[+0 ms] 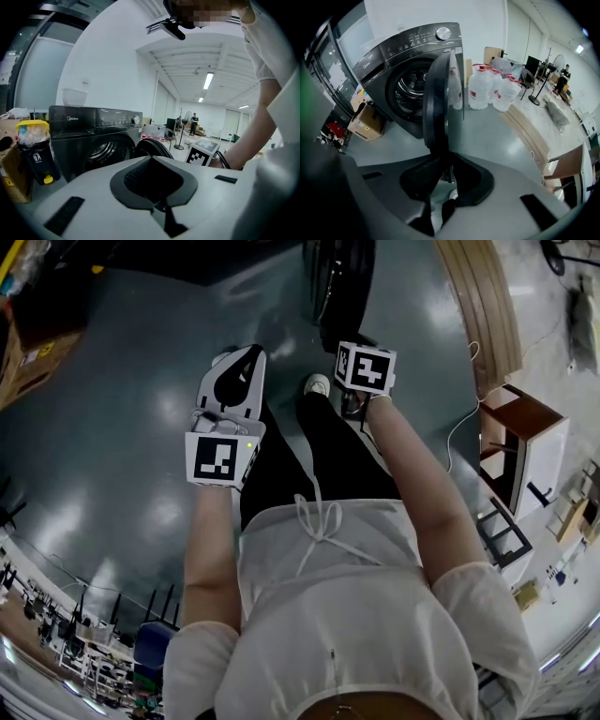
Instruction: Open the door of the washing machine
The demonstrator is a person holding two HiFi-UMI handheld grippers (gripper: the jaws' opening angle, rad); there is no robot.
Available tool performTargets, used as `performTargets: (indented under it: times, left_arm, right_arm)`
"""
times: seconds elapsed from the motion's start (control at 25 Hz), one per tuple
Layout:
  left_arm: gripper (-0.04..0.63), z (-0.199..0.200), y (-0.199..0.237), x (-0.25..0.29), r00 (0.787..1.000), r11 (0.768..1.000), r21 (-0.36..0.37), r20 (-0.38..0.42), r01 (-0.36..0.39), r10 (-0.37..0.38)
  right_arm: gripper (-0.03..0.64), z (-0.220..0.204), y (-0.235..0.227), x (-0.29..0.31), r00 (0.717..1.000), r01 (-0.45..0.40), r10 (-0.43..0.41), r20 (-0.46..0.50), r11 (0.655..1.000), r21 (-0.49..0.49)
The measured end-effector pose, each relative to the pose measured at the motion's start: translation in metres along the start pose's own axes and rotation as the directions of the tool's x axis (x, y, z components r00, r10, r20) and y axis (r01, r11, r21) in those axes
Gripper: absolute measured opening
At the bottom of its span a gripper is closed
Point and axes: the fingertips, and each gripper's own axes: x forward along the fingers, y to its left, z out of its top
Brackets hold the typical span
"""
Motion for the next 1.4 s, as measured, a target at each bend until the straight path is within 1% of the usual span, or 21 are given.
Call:
performTargets:
  times: [0.08,0.24,0.32,0.4,0.44,0.56,0.64,0.72,0.76,0.84,1.0,1.2,1.4]
  left_arm:
    - [0.023,0.002,-0.013,0.014,1.0,1.0,0.006,-0.002,0.023,-0.023]
    - [0.023,0.012,-0.04,0.045,0.997,0.997,0.034,0.0,0.075,-0.075]
    - [0.023,0.011,-0.057,0.06,0.994,0.993,0.057,-0.045,0.106,-0.104]
    - [0.023,0.011,-0.075,0.075,0.99,0.988,0.076,-0.062,0.134,-0.13]
    - [0.023,0.011,-0.083,0.081,0.988,0.986,0.083,-0.064,0.147,-0.142]
    - [0.023,0.002,-0.104,0.098,0.979,0.977,0.103,-0.109,0.186,-0.175]
    - [0.023,0.003,-0.116,0.11,0.976,0.975,0.104,-0.107,0.199,-0.188]
    - [0.023,0.007,-0.13,0.126,0.976,0.973,0.098,-0.081,0.208,-0.201]
    - [0.023,0.007,-0.137,0.134,0.974,0.971,0.101,-0.085,0.218,-0.21]
    - [0.023,0.006,-0.152,0.146,0.965,0.962,0.118,-0.121,0.247,-0.233]
    - [0.023,0.015,-0.174,0.168,0.953,0.948,0.138,-0.138,0.287,-0.269]
    - [0.023,0.025,-0.187,0.189,0.943,0.934,0.159,-0.142,0.321,-0.3]
    - [0.023,0.027,-0.196,0.205,0.935,0.925,0.161,-0.154,0.343,-0.32]
  right_arm:
    - [0.072,0.001,-0.023,-0.004,1.0,0.018,-0.018,0.008,1.0,0.01]
    - [0.072,0.01,-0.069,-0.01,0.998,0.041,-0.04,0.043,0.999,-0.015]
    - [0.074,0.014,-0.093,-0.012,0.997,0.052,-0.05,0.059,0.998,-0.023]
    - [0.076,0.017,-0.118,-0.013,0.995,0.065,-0.063,0.075,0.998,-0.024]
    - [0.078,0.017,-0.13,-0.013,0.994,0.067,-0.066,0.082,0.998,-0.015]
    - [0.085,0.019,-0.158,-0.016,0.992,0.064,-0.065,0.103,0.998,0.018]
    - [0.089,0.022,-0.174,-0.016,0.992,0.058,-0.06,0.115,0.998,0.021]
    - [0.089,0.025,-0.19,-0.014,0.991,0.055,-0.055,0.121,0.998,0.009]
    - [0.089,0.026,-0.198,-0.013,0.991,0.054,-0.054,0.123,0.999,0.002]
    - [0.091,0.028,-0.212,-0.013,0.991,0.05,-0.049,0.127,0.999,-0.003]
    - [0.097,0.038,-0.238,-0.016,0.993,0.025,-0.029,0.111,0.999,0.04]
    - [0.1,0.048,-0.261,-0.017,0.995,0.022,-0.027,0.098,0.998,0.054]
    - [0.102,0.061,-0.287,-0.017,0.994,0.024,-0.033,0.101,0.996,0.087]
